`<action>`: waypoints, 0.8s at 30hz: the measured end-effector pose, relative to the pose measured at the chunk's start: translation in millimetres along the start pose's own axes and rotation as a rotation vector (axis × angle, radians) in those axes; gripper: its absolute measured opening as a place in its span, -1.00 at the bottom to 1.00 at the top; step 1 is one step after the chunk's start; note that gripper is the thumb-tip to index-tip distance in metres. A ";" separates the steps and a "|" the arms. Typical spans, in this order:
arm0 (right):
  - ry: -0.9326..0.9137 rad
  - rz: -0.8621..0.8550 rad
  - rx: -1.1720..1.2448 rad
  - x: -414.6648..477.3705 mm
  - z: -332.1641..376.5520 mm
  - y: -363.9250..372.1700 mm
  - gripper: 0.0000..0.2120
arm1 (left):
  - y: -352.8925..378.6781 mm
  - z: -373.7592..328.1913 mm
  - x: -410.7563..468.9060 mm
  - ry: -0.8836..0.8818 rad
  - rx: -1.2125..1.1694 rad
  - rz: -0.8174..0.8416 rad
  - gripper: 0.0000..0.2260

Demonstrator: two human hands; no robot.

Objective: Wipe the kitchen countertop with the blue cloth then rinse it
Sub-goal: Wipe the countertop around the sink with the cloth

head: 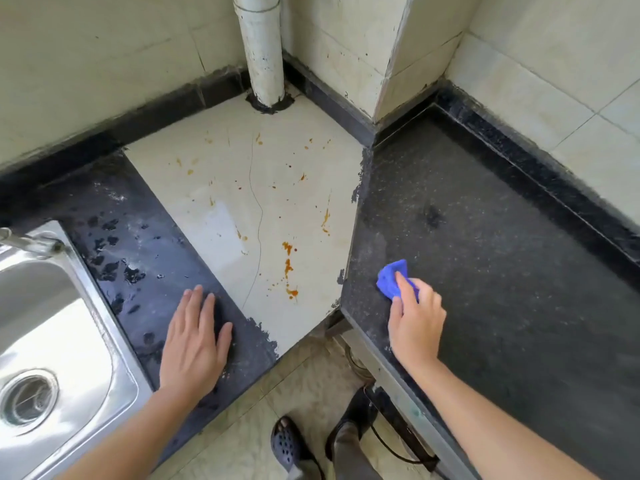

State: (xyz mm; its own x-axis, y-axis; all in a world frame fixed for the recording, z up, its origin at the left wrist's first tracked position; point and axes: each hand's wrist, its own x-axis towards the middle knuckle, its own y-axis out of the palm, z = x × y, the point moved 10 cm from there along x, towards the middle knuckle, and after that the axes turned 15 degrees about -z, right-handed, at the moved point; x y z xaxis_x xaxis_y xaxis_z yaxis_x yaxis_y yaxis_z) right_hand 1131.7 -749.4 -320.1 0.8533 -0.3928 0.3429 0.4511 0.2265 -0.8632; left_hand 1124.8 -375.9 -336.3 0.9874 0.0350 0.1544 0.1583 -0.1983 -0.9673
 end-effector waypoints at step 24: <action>0.259 0.515 0.541 -18.9 75.5 13.2 -0.60 | 5.7 4.2 -1.1 0.027 0.007 0.013 -0.38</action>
State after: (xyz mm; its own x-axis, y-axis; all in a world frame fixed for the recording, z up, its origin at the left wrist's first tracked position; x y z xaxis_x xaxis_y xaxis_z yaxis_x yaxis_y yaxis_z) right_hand 1141.2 -671.7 -309.9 0.9312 -0.3011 -0.2056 0.1374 0.8121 -0.5671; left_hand 1124.7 -373.0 -342.8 0.9891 0.0064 0.1468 0.1453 -0.1914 -0.9707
